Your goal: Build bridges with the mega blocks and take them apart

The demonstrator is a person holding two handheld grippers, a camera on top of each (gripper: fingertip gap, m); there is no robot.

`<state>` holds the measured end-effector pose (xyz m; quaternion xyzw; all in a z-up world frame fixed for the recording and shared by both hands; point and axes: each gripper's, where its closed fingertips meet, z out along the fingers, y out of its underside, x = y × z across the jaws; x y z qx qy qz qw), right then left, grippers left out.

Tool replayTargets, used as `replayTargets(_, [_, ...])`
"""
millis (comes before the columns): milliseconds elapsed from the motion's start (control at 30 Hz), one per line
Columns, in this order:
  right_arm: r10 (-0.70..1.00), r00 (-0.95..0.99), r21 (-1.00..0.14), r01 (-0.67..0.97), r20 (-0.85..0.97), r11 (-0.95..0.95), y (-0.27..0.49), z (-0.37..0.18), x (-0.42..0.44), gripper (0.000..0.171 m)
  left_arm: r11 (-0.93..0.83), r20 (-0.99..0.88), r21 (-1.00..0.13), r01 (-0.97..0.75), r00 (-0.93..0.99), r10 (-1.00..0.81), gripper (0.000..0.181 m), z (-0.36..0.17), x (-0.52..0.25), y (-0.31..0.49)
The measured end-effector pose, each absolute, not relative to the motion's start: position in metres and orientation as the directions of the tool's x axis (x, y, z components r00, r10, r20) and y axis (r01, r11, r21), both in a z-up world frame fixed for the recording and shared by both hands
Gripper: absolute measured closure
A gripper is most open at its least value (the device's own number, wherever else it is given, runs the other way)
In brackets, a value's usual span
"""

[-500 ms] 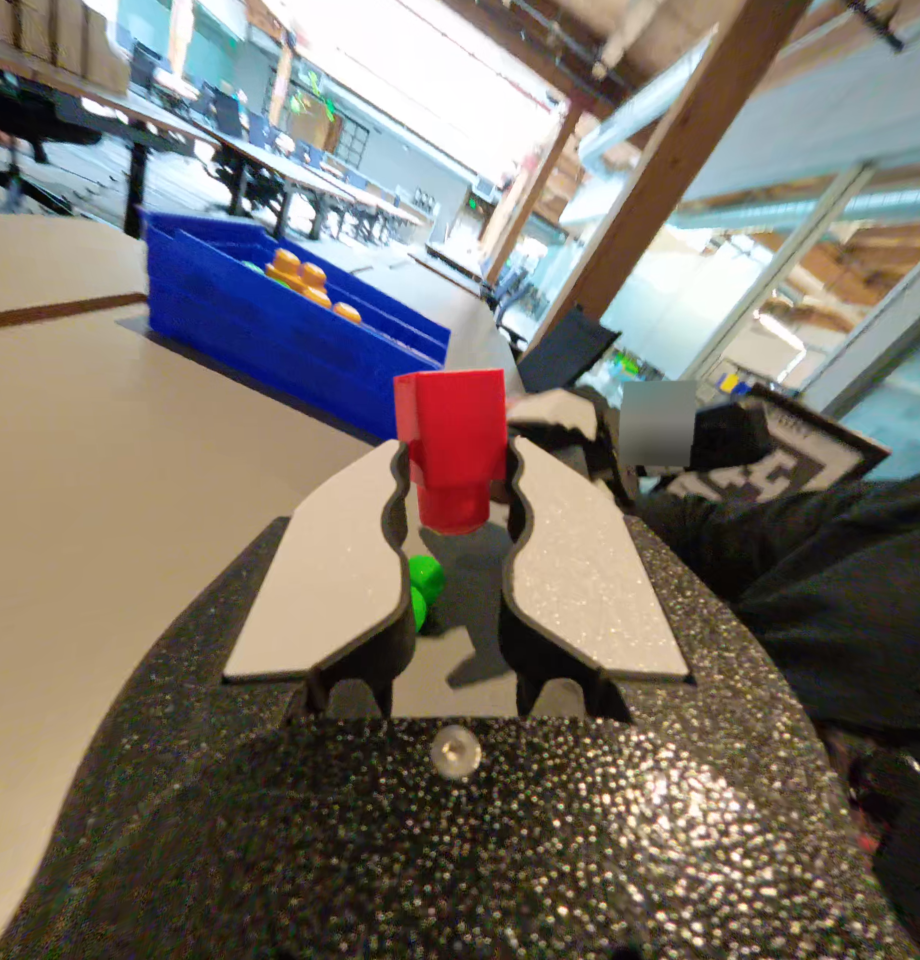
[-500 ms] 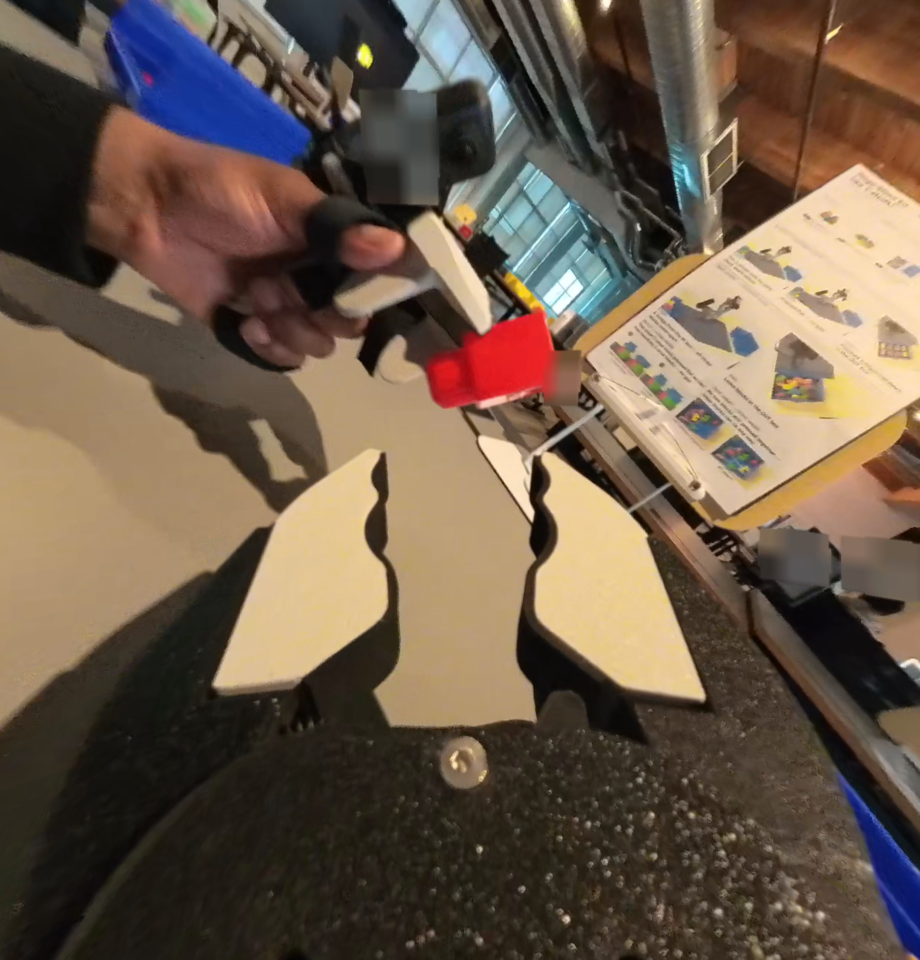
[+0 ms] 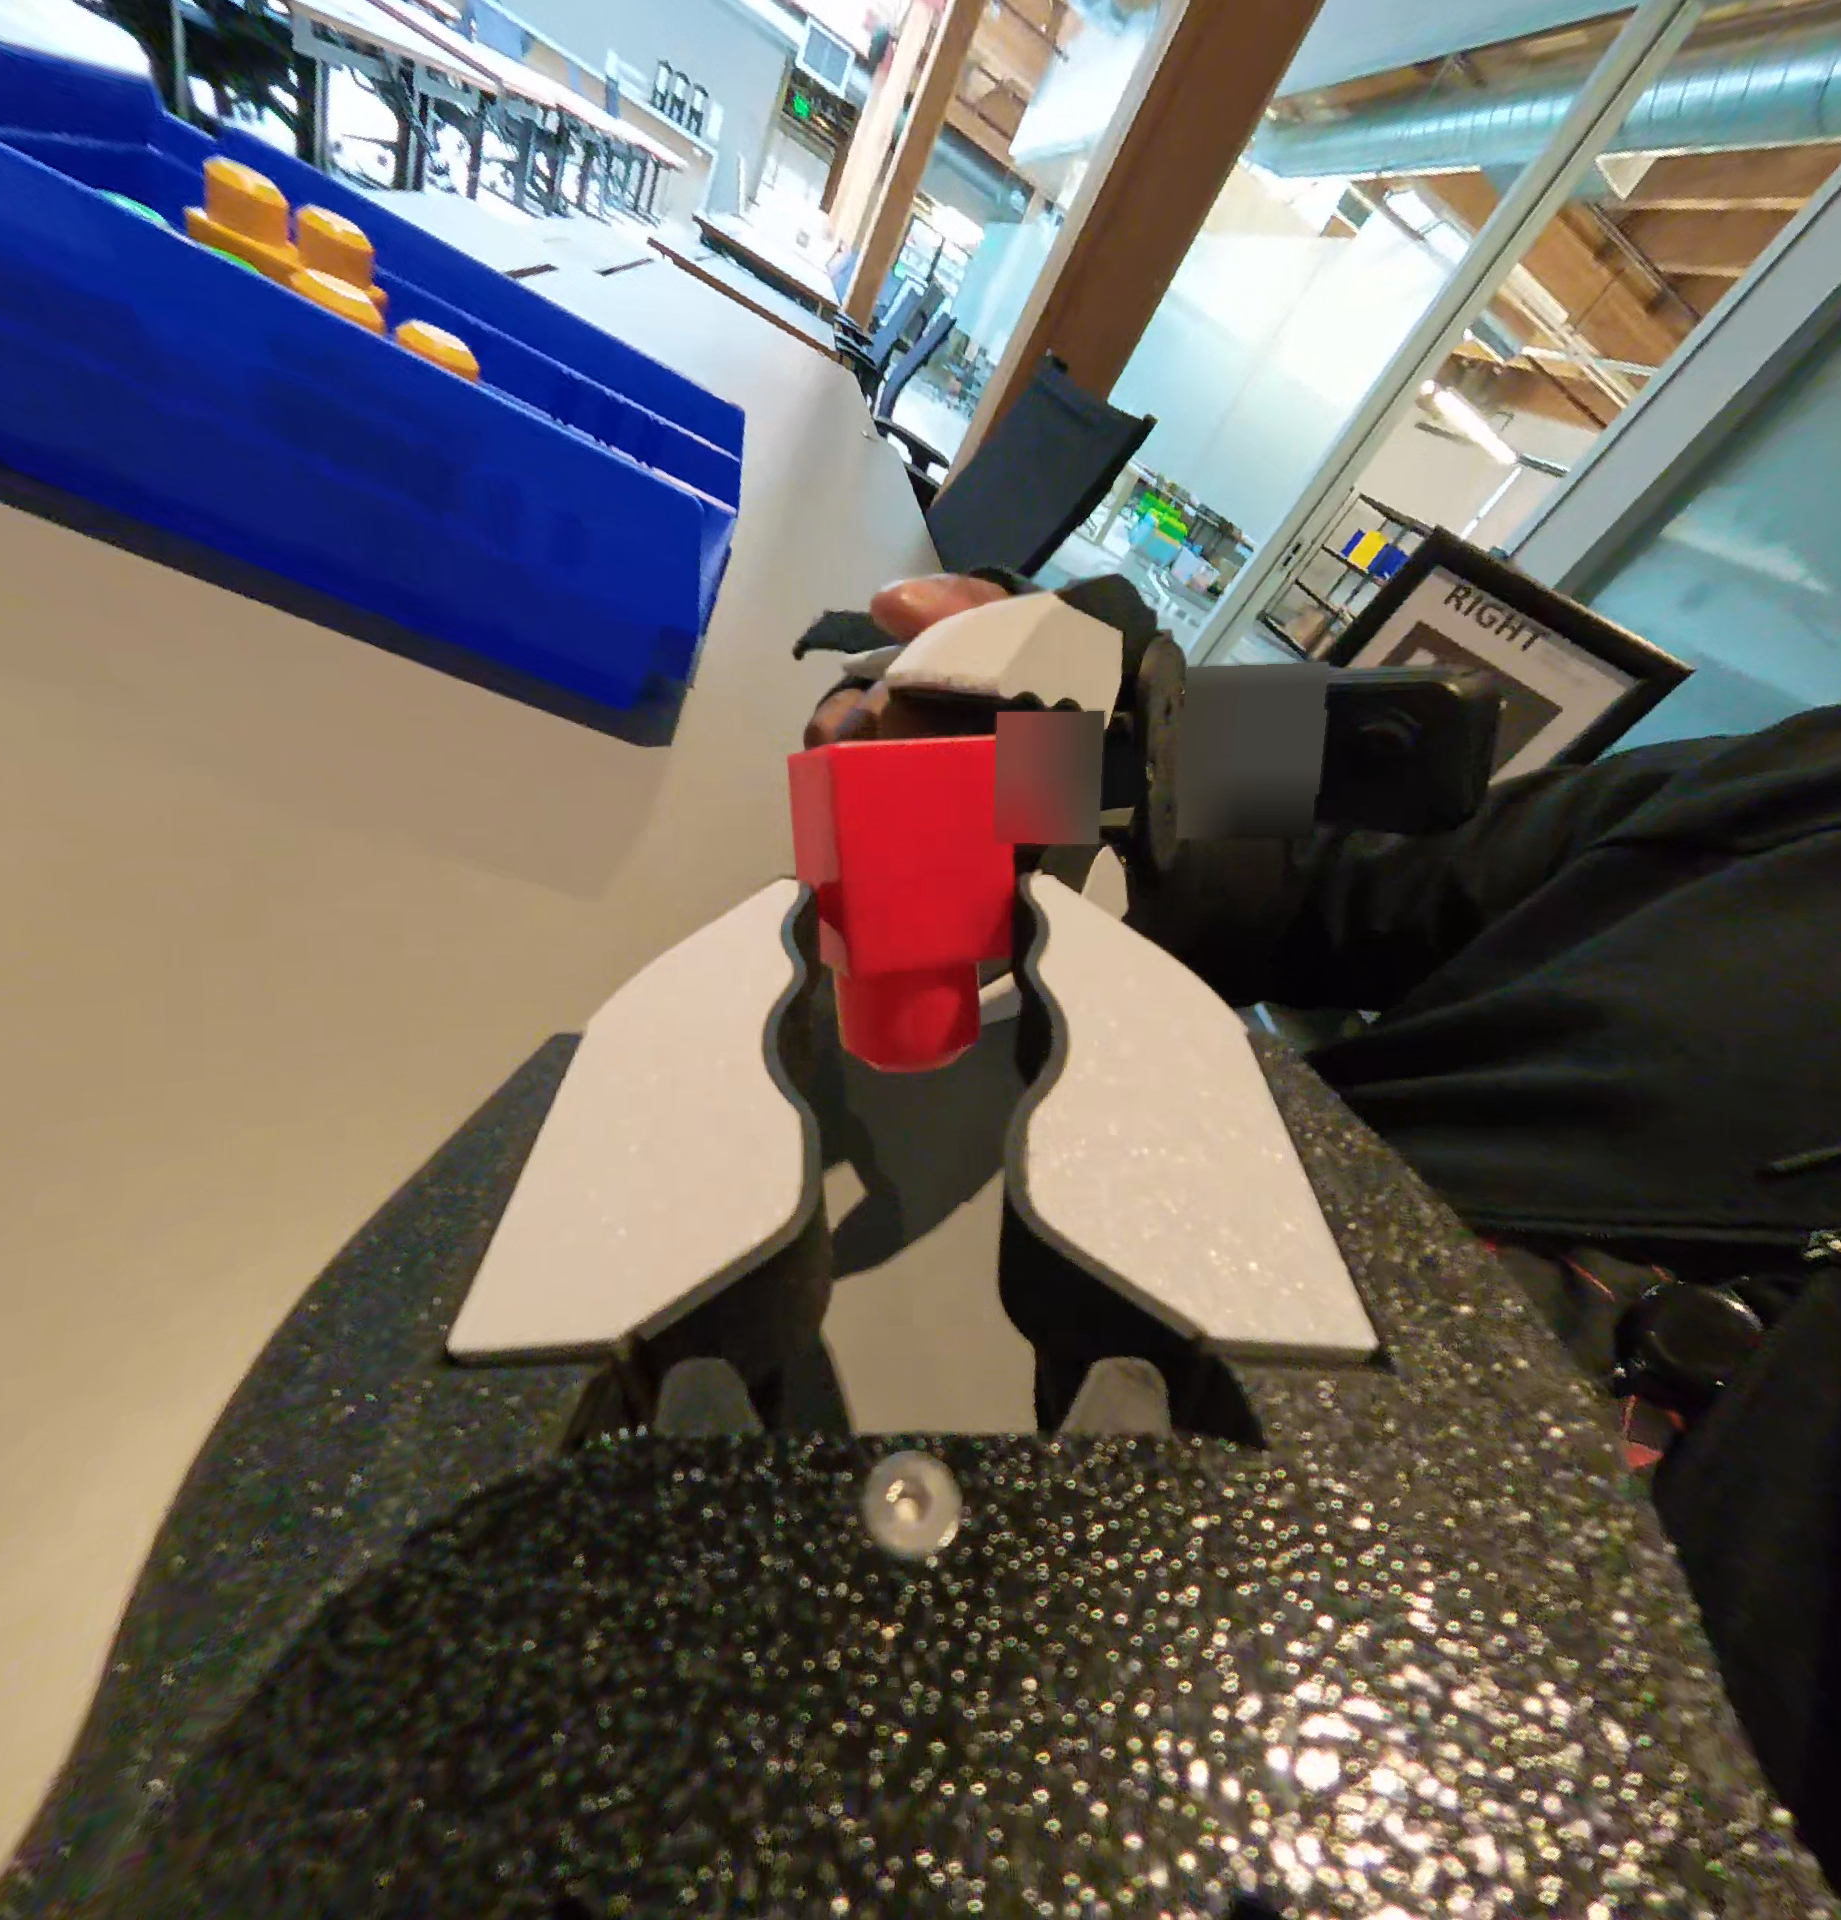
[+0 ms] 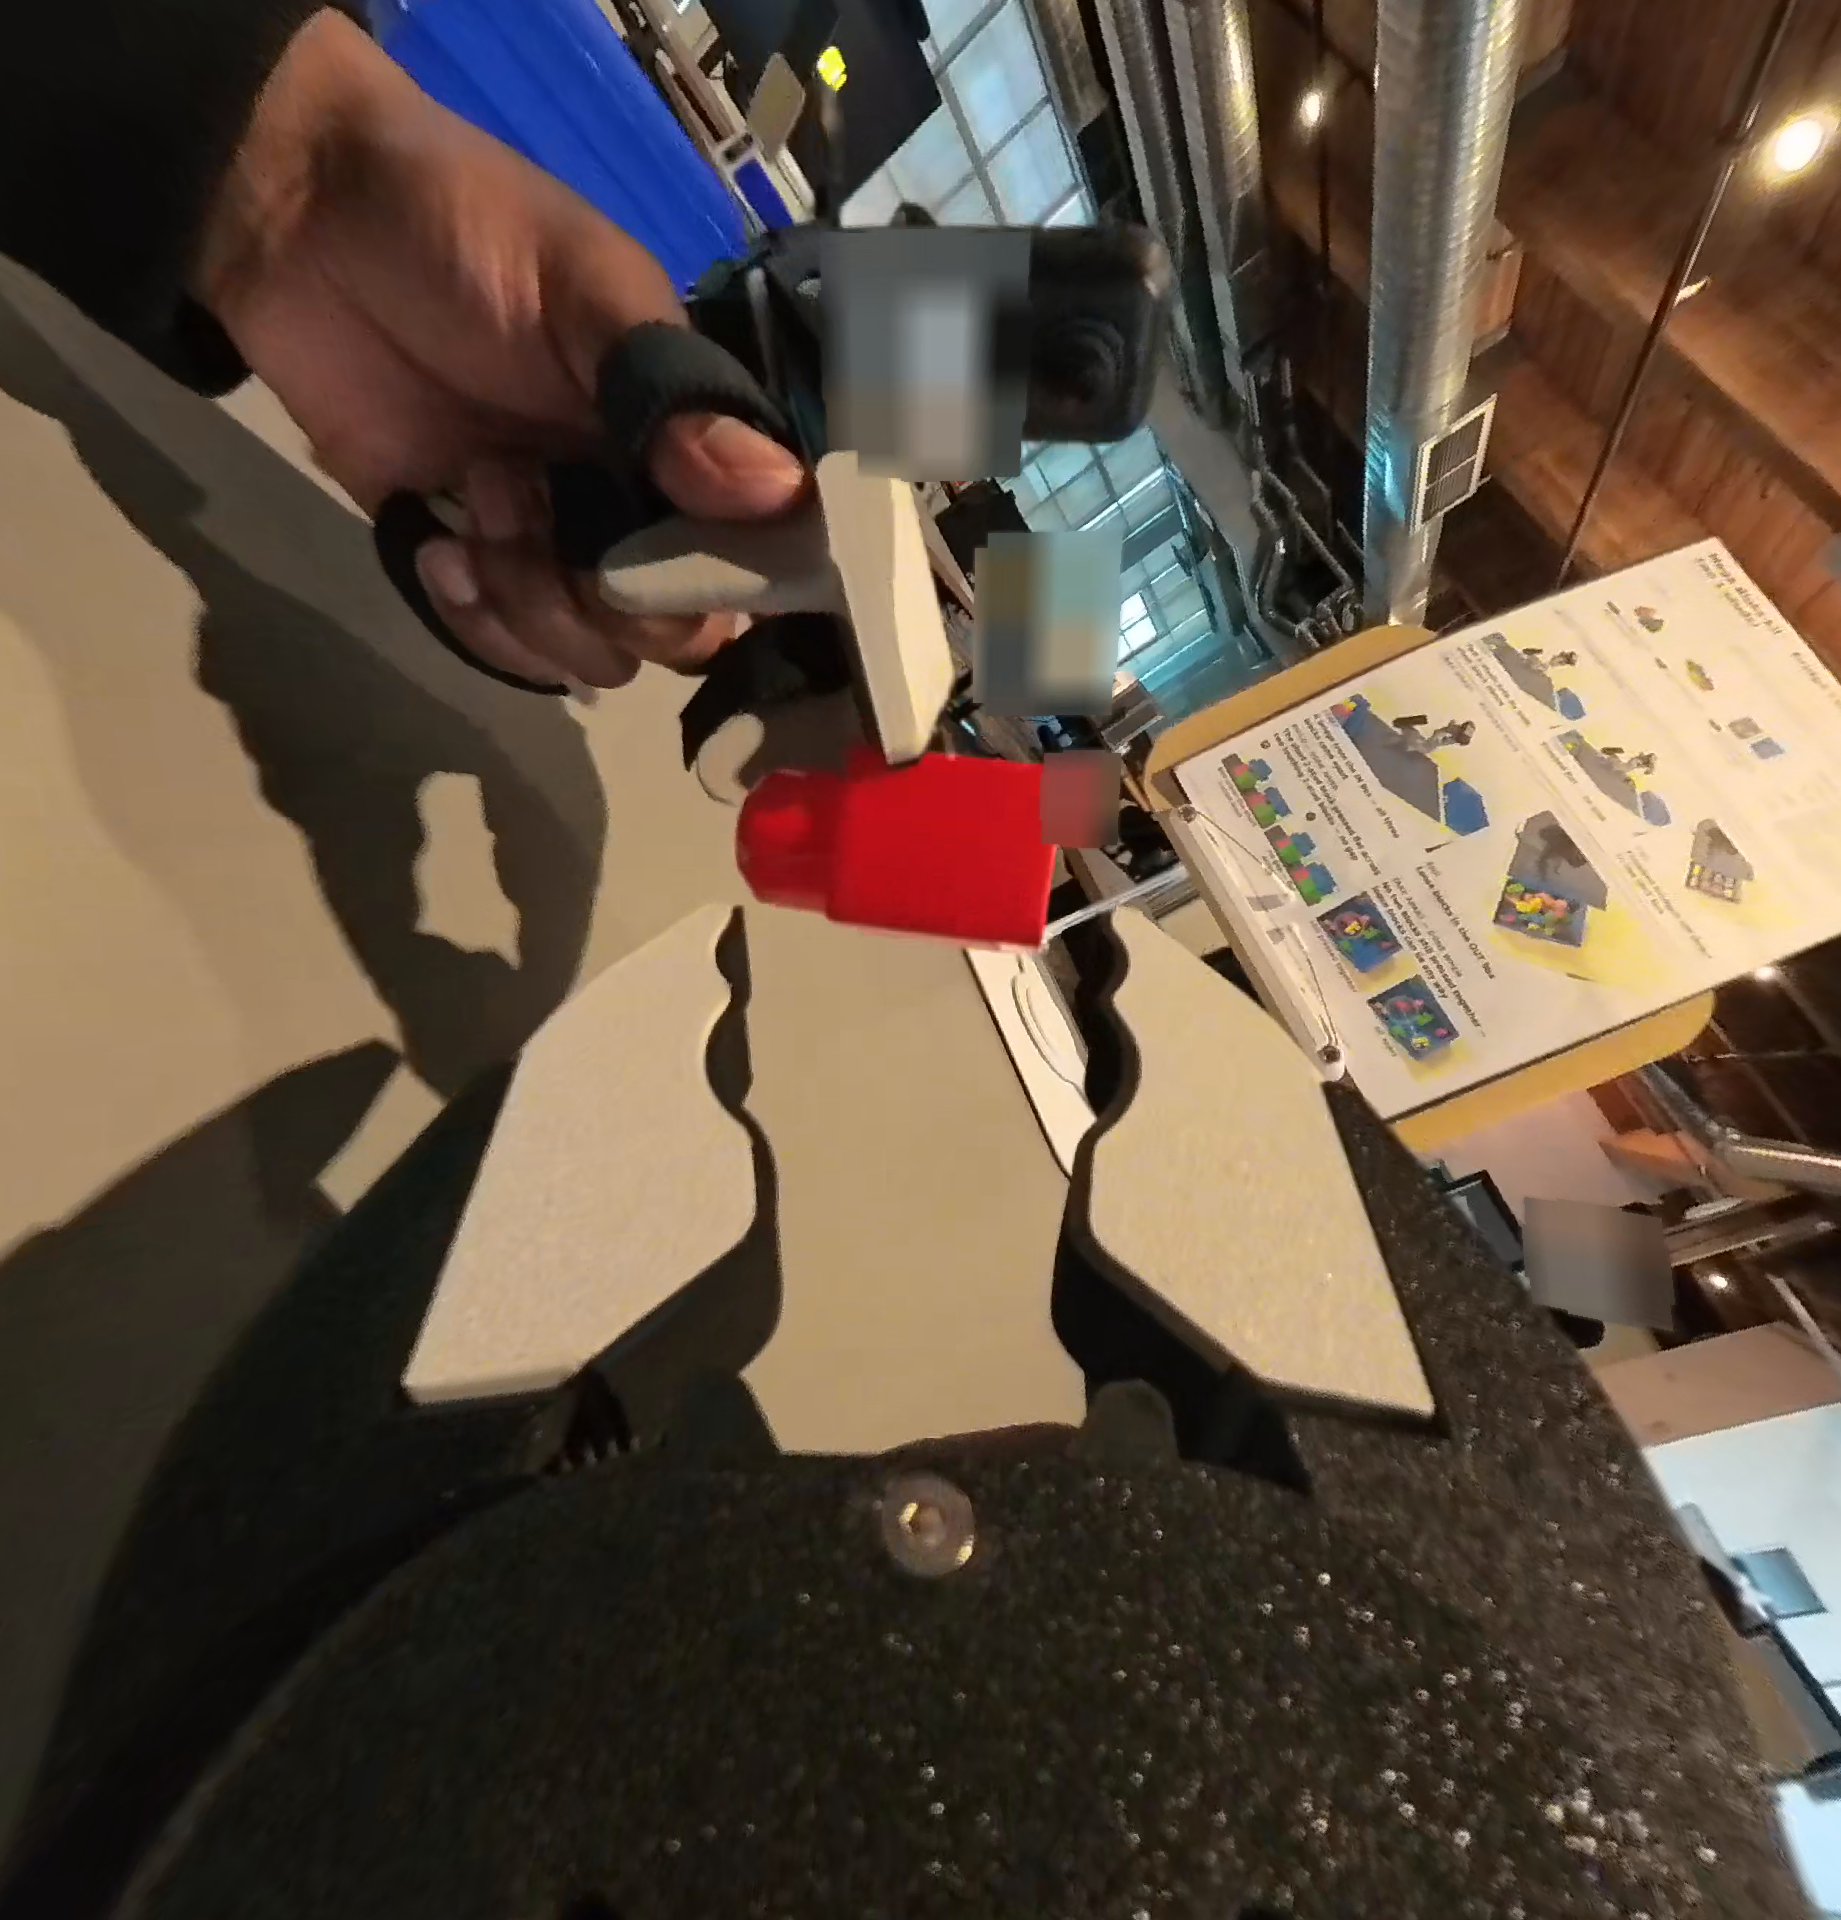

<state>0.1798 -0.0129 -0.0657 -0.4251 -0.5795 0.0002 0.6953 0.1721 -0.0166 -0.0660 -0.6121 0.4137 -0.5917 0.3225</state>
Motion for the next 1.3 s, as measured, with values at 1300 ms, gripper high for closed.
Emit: replayTargets(1300, [0.920,0.380,-0.995,0.016,0.097,0.098,-0.007,-0.049,0.182,0.127,0.316,-0.324,-0.943,-0.109,0.067,-0.944,0.142,-0.038,0.176,-0.038])
